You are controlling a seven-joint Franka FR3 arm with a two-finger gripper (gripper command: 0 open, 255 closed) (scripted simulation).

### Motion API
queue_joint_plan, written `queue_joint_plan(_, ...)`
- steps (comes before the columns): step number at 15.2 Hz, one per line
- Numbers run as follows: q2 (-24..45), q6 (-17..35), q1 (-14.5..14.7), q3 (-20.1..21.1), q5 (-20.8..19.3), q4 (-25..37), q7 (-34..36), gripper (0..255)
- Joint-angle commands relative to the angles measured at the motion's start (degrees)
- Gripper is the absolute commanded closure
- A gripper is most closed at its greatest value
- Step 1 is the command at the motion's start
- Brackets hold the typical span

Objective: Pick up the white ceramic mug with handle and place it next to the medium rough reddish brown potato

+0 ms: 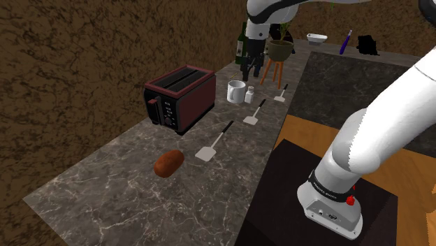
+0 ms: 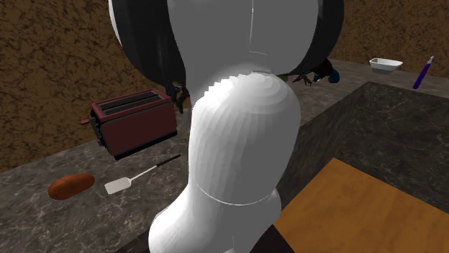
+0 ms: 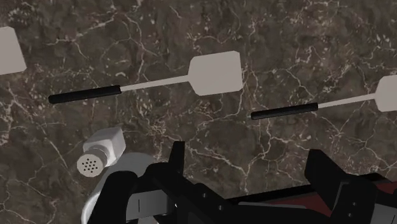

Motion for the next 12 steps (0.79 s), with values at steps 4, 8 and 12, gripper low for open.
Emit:
queue_joint_plan(4,10.73,3.07,-1.17,-2.56,0.41,6.89,-4.64,0)
queue_joint_plan(8,19.38,4.20,-2.46,-3.93,1.50,13.75,-8.05,0)
queue_joint_plan(12,28.30,4.32,-4.26,-4.73,2.95,21.92,-11.17,0)
